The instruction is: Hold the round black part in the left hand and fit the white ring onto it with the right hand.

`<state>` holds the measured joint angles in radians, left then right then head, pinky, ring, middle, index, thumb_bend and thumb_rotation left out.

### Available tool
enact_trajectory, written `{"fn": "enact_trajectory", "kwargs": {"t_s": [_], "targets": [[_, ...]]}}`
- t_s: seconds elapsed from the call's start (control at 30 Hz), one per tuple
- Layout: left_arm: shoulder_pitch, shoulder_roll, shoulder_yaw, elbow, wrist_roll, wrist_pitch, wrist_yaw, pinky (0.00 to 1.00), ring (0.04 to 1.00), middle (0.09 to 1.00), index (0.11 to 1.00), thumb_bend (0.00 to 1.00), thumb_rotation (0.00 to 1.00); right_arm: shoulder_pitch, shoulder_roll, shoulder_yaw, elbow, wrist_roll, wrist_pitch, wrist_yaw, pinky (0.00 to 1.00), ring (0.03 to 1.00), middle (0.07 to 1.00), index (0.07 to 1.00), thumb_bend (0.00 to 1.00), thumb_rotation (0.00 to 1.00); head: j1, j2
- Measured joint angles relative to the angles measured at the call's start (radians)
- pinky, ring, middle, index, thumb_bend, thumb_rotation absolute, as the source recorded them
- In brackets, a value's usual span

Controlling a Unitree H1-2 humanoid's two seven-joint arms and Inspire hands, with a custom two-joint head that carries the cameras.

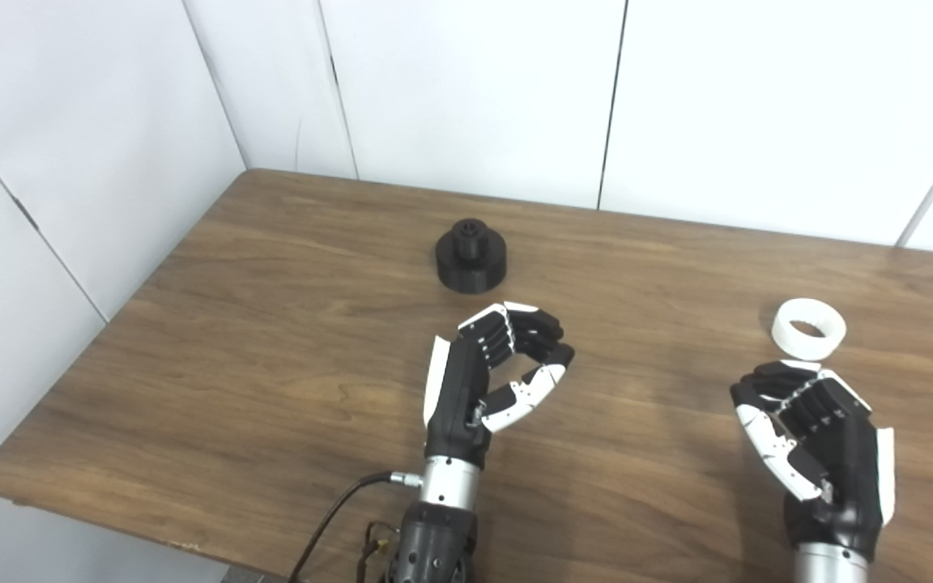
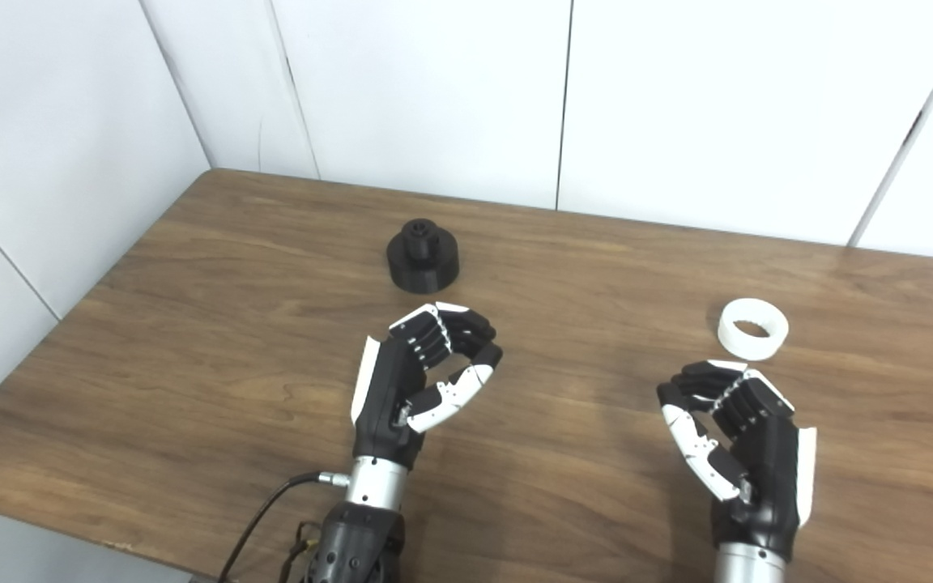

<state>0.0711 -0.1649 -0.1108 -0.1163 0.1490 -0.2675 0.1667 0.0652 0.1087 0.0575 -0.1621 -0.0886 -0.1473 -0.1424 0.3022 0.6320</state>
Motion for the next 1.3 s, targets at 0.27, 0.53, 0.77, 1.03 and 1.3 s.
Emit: {"fn": "enact_trajectory", "kwargs": {"t_s": [0.27, 0.53, 0.77, 1.03, 1.3], "targets": [[-0.006, 0.006, 0.001, -0.008, 0.057, 0.001, 0.008, 0.53, 0.622, 0.662, 0.497, 0.50, 0.06, 0.000, 0.002, -0.001, 0.000, -0.021, 0.000, -0.001, 0.42, 0.511, 0.499, 0.488, 0.52, 0.01, -0.002, -0.006], [0.001, 0.088, 0.030, -0.041, 0.167, 0.119, -0.016, 0.60, 0.729, 0.770, 0.548, 0.51, 0.09, -0.001, 0.002, -0.004, 0.003, -0.034, -0.015, -0.002, 0.43, 0.510, 0.501, 0.486, 0.52, 0.01, -0.005, -0.009], [-0.028, 0.150, 0.030, -0.135, 0.313, 0.298, -0.064, 0.70, 0.817, 0.849, 0.788, 0.66, 0.19, -0.004, 0.002, -0.005, 0.004, -0.033, -0.016, -0.002, 0.44, 0.513, 0.503, 0.485, 0.52, 0.01, -0.002, -0.009], [-0.065, 0.192, 0.028, -0.169, 0.408, 0.398, -0.090, 0.75, 0.866, 0.883, 0.829, 0.71, 0.22, -0.005, 0.002, -0.006, 0.005, -0.032, -0.016, 0.000, 0.43, 0.514, 0.501, 0.487, 0.52, 0.01, -0.003, -0.009], [-0.128, 0.243, 0.030, -0.170, 0.528, 0.462, -0.099, 0.72, 0.873, 0.906, 0.870, 0.75, 0.30, -0.005, 0.002, -0.008, 0.004, -0.029, -0.016, 0.000, 0.43, 0.515, 0.499, 0.488, 0.52, 0.01, -0.005, -0.009]]}}
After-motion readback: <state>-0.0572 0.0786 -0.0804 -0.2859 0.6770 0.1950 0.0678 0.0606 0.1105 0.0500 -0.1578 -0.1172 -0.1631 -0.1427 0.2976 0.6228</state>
